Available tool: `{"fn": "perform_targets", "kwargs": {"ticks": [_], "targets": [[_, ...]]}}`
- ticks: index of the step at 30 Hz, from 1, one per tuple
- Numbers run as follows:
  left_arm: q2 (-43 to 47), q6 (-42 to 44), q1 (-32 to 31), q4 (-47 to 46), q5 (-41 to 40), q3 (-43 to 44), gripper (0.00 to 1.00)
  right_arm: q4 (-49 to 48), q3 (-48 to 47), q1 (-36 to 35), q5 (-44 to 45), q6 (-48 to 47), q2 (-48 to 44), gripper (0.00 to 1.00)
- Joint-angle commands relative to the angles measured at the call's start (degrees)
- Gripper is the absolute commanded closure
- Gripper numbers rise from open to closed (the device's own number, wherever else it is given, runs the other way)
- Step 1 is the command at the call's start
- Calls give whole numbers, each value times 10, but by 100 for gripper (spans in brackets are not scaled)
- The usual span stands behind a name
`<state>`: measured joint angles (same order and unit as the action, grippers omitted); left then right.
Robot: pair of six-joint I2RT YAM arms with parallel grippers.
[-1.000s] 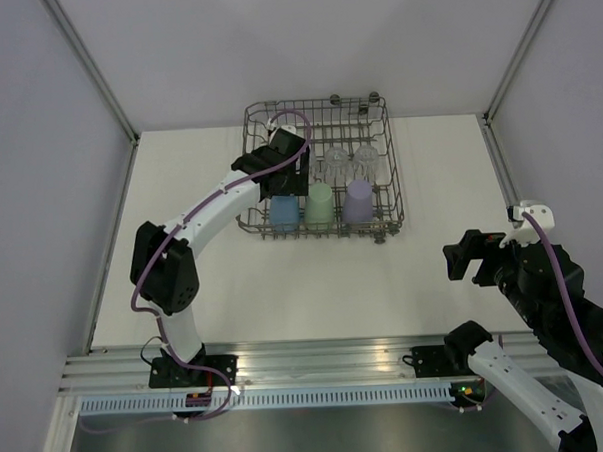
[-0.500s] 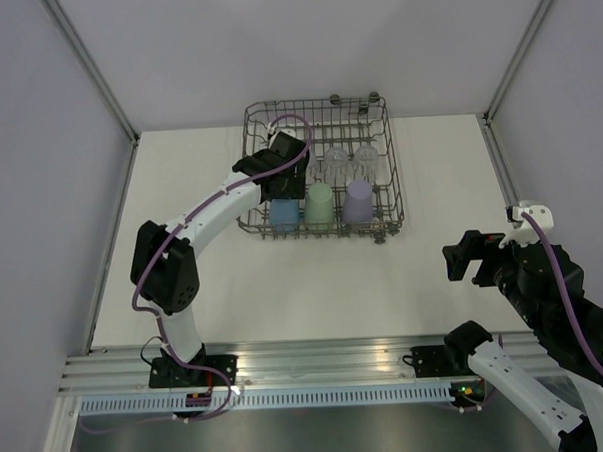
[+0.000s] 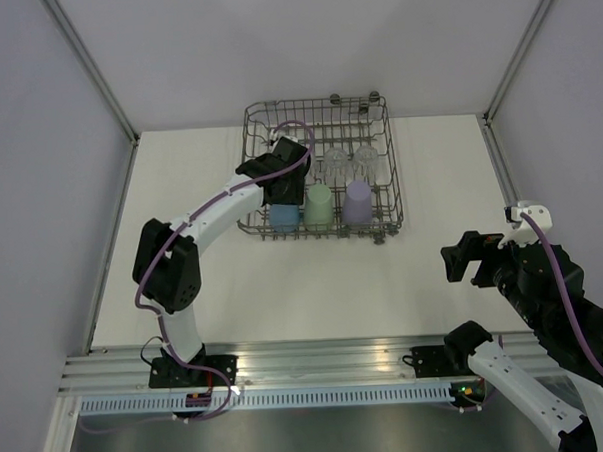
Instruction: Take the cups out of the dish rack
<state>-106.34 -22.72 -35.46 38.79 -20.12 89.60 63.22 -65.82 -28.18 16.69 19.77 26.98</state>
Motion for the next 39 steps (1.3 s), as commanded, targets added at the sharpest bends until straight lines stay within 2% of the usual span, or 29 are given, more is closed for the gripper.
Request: {"fn": "perform_targets", "kwargs": {"ticks": [1,2,4,5,7,10,19,23,25,27,28,31,35,39], "targets": [[0,3,0,-9,9,-1,51,-8,0,-2,-6,-4,0,2],[3,4,0,-10,10,0,60,-9,-1,-2,-5,-4,1,2],[17,3,0,-9,14,1,69,-10,0,-2,-5,-3,0,2],[24,2,0,-8,14,1,77,-12,0,-3,-5,-3,0,2],[47,1,0,-6,13,4,83,-13,3,-3,-6,-3,0,2],[82,0,0,-1,4,9,98,-18,5,-3,-9,-4,2,2],[180,-7,-1,14,-6,26,98,-46,16,-3,-12,-2,3,2],[249,-15,-2,-4,25,11,98,-75,27,-3,-17,11,3,2],[300,-18,-2,-32,57,-19,98,-93,34,-2,-60,18,0,2],[362,-33,-2,-87,103,-48,98,-136,49,-3,-109,27,-5,2],[384,-41,-2,-108,123,-80,98,-156,56,-2,-164,40,-11,2],[456,-88,-2,-207,198,-153,98,-263,80,-3,-265,70,-12,2],[512,-144,-1,-338,284,-234,98,-374,106,-3,-387,121,10,2],[543,-223,-1,-503,361,-321,98,-462,125,-2,-437,184,39,2]]}}
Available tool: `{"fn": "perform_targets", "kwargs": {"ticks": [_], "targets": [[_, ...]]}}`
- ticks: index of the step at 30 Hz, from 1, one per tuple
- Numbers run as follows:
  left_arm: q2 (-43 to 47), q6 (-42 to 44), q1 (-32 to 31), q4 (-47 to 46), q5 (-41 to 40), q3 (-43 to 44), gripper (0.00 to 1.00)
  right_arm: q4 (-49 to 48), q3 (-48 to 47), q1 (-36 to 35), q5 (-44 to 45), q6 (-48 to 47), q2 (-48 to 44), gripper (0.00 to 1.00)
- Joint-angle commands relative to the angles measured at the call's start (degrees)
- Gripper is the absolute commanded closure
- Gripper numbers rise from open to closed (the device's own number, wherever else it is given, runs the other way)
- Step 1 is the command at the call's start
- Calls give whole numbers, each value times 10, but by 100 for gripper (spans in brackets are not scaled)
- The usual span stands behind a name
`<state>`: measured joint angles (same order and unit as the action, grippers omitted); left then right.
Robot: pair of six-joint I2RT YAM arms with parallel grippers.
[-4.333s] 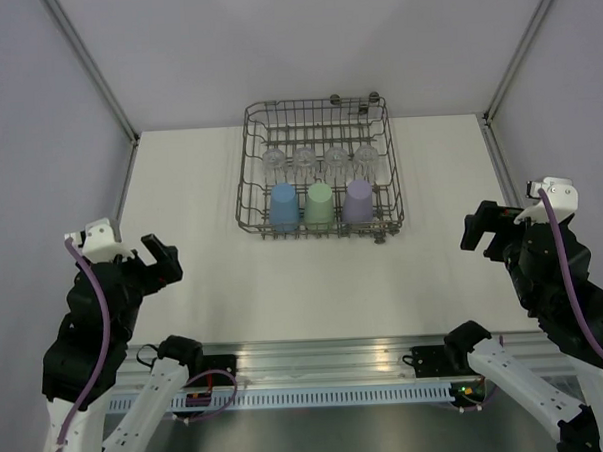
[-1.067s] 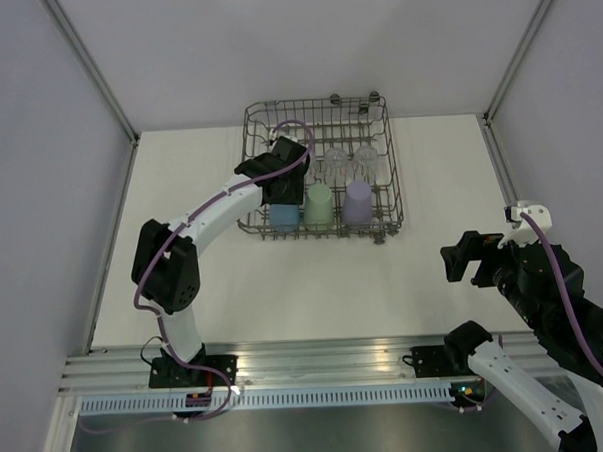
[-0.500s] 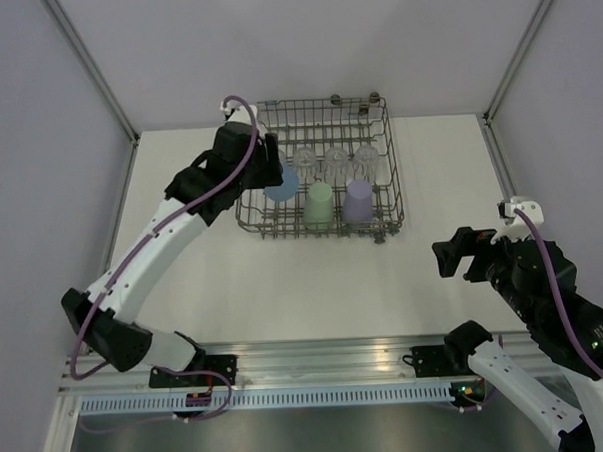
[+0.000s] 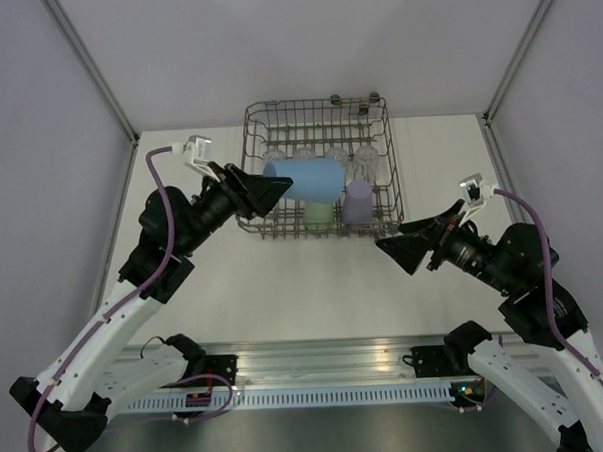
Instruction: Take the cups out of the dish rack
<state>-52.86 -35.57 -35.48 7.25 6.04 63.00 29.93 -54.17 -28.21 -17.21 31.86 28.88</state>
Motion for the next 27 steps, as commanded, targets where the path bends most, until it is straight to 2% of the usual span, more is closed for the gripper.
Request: {"fn": "perform_targets", "kwargs": {"ticks": [1,6,10,12,16,21,24,26,27], "targets": [[11,-108,-2,-208,111,-66,98,-138,8,-2,-106,66,29,2],[-6,-227,-1,-328,192,-117,98,-173,4,-2,-119,80,47,2],[-20,-316,-2,-478,219,-169,98,-198,5,-2,-114,91,53,3],[-39,-349,-2,-501,235,-178,98,-219,9,-2,-125,102,58,5],[-65,-384,-2,-541,248,-193,98,-293,14,-2,-158,140,71,24],[-86,-417,-6,-588,256,-201,98,-318,14,-2,-160,149,88,29],[-95,-419,-13,-592,256,-201,98,-341,21,-2,-154,157,95,37],[-99,-420,-15,-595,253,-203,98,-356,21,-3,-157,159,102,49],[-101,-421,-16,-601,253,-205,98,-357,21,-2,-158,155,107,59]]}}
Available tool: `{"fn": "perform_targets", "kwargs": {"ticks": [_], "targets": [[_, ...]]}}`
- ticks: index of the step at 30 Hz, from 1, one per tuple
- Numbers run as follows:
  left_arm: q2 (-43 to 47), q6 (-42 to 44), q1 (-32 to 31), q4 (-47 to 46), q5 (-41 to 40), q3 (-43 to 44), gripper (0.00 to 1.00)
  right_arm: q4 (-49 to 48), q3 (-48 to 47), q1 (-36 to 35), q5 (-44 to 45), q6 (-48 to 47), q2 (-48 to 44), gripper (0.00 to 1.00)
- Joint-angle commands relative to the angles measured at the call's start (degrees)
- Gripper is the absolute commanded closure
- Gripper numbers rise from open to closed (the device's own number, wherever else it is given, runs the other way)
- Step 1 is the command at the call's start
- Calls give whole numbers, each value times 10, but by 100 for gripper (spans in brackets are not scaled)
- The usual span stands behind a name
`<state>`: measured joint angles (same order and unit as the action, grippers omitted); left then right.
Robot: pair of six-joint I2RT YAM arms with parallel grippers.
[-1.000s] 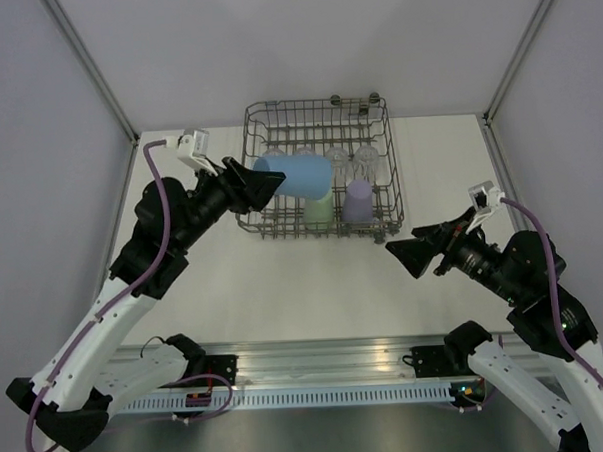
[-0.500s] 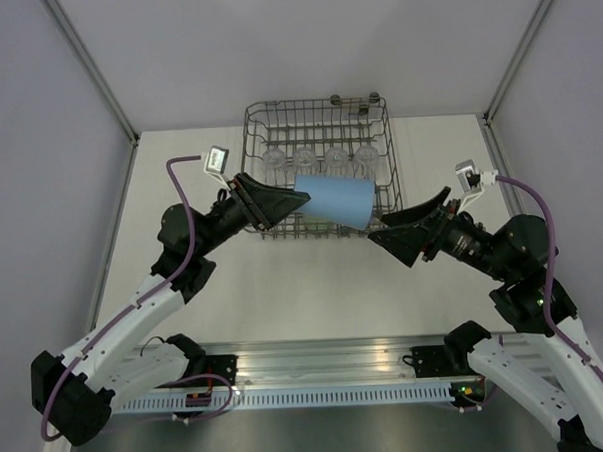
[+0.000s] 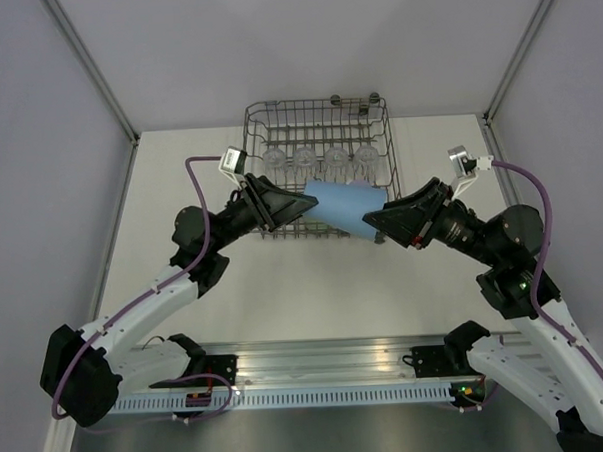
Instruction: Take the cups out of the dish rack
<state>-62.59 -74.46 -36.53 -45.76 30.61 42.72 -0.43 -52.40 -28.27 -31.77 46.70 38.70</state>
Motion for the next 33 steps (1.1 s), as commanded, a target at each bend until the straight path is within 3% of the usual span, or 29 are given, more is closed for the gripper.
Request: {"fn": "perform_targets", "kwargs": {"ticks": [1,5,6,8,12,14,15,17,18,19,20,23,24,27,30,33], "targets": [[-4,-33,-6,-73,7,-4,98,-49,1,-2,-12,2,12,64],[-6,-31,-6,-72,6,-7,98,-30,-4,-2,-1,-19,15,78],[-6,-31,-6,-71,5,-8,98,-29,-4,-1,0,-20,15,89],[-6,-26,-6,-69,3,-10,98,-16,-9,-2,5,-32,16,100],[2,-9,-6,-26,-11,-10,96,36,-23,-1,18,-62,15,100],[2,1,-6,-10,-15,-11,80,53,-32,-1,30,-81,13,100],[1,1,-6,-9,-15,-12,56,67,-36,-1,33,-88,13,100],[1,6,-6,1,-15,-11,41,81,-44,-1,42,-105,16,99],[2,9,-6,13,-15,-10,18,96,-47,-1,44,-111,16,100],[5,21,-6,35,-17,1,4,105,-54,-2,48,-117,16,100],[9,33,-6,97,-21,10,0,115,-59,-2,53,-134,20,99],[31,100,-6,232,-73,52,0,168,-82,-2,70,-178,27,100],[38,137,-6,337,-97,62,0,201,-98,-1,75,-192,30,100],[71,178,-6,486,-208,95,0,276,-125,-2,105,-243,45,100],[110,221,-6,552,-301,97,0,342,-168,-2,124,-291,65,100],[138,246,-6,595,-344,105,0,394,-187,-1,129,-316,88,100]]}}
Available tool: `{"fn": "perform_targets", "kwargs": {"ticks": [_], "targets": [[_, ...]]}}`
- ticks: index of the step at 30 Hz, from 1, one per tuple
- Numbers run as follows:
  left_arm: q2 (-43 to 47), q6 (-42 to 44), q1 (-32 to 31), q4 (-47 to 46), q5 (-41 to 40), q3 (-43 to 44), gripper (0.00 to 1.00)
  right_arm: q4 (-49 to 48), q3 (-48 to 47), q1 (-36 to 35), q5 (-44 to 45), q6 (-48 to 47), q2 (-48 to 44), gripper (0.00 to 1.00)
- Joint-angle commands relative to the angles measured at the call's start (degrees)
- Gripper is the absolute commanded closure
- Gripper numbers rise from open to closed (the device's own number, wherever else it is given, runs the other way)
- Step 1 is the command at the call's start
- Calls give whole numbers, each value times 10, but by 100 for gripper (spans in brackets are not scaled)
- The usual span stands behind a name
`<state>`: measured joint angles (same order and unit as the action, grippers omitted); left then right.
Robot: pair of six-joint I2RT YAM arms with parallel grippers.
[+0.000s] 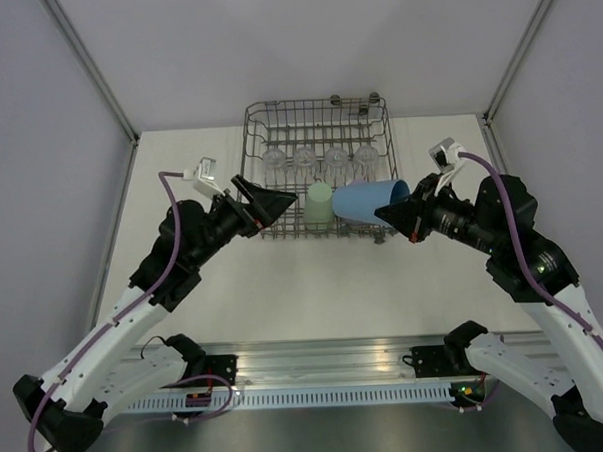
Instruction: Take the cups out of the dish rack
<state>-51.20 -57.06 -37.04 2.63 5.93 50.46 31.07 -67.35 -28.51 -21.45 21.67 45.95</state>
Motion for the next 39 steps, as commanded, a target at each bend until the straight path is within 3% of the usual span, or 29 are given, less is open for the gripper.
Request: {"fn": "perform_targets", "kwargs": {"ticks": [1,10,15,22,28,35,39], "targets": [[30,92,-1,139,-121,36,0,93,-51,1,27,-85,23,100],[70,236,-1,284,-189,103,0,201,-127,0,86,-138,102,100],[106,291,-1,344,-209,116,0,247,-153,-2,243,-145,142,100],[150,354,-1,395,-282,96,0,268,-149,-11,228,-143,208,99],[174,353,-1,387,-342,35,0,282,-163,-117,306,-96,261,100],[184,351,-1,385,-373,21,0,299,-218,-335,416,-44,377,100],[214,322,-1,405,-448,21,0,298,-268,-398,416,-50,454,100]]}}
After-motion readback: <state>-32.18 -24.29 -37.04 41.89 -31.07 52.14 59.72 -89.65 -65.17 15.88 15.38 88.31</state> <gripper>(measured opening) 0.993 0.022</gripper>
